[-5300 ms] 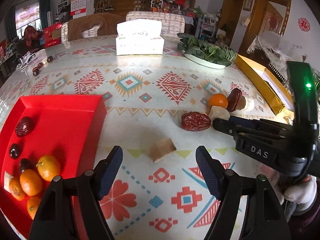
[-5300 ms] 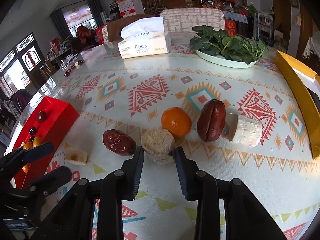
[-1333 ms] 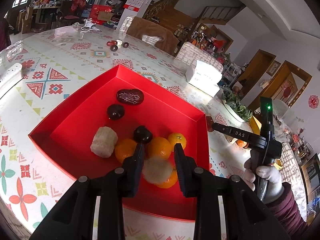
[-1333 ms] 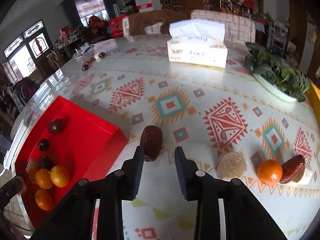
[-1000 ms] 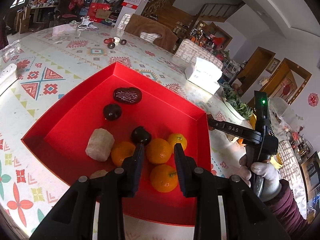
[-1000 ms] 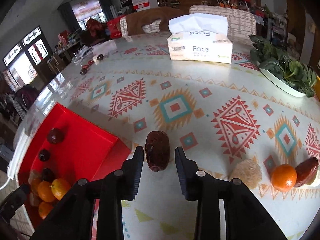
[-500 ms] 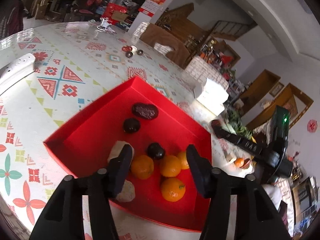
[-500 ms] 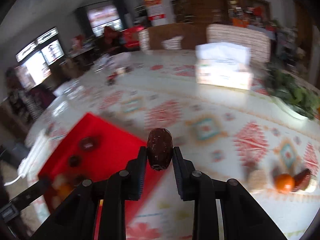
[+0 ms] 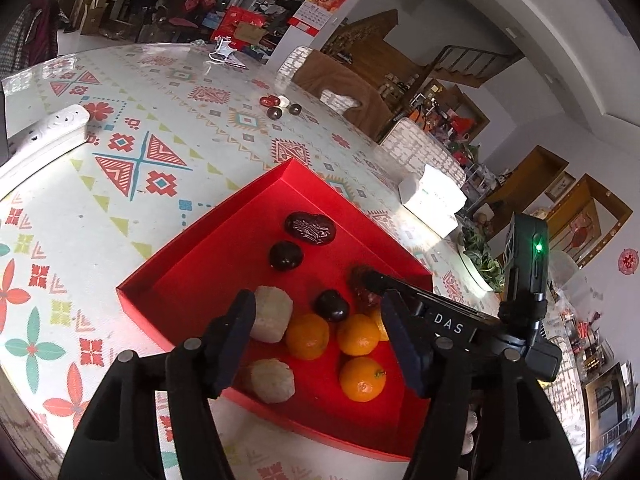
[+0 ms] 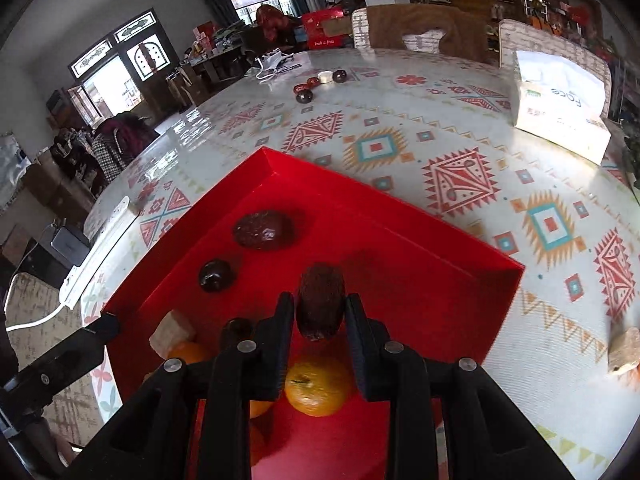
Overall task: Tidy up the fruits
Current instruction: 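Carry the date over the red box and open the right tool, then reach both tools back to the pastries on the table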
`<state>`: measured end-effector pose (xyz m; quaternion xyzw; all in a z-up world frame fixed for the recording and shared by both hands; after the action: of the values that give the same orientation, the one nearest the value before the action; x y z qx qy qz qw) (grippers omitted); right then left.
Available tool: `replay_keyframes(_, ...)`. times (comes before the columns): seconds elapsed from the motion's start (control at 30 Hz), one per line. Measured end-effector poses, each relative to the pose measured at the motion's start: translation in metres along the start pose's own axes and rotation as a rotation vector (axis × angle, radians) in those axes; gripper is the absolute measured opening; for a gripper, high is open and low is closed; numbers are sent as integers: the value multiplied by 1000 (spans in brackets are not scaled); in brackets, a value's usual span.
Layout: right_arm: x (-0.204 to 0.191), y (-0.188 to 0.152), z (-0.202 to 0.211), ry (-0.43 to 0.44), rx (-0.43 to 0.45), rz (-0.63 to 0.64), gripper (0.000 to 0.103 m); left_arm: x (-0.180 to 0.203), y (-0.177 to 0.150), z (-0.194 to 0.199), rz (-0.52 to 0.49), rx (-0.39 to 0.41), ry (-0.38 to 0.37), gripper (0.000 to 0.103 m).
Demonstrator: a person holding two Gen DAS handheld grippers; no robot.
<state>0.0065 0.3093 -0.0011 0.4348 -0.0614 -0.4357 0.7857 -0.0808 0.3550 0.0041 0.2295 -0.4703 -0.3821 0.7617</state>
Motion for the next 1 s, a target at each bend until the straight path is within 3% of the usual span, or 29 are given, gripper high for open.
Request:
replay_keyframes(0.27,3,3,18,9,33,-28,33,12,-2,4,-22,0,-4,65)
replay_keyframes(0.6,37,-1,73,-13,112,-108,35,56,-10,17,-107,-2,-43,67)
replay_keyframes(0.87,87,-14,131,-75,179,-162,35,100,-24,27,-188,-7,-76,72)
replay_keyframes(1.0,133,-28,167,-149,210,-204,35,124,-38,25,-229,-24,-99,73)
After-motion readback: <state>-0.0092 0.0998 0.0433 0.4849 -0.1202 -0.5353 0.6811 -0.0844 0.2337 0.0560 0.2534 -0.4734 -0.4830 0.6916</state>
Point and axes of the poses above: each gripper's, at about its wrist camera, not at the fingertips, and z roughly against the way its jaws point, x to its right, y to its top, the point moved 7 cm from there along -z, roughly the way its jaws point, and after that the axes turned 12 degrees about x, right-handed, at the moved point
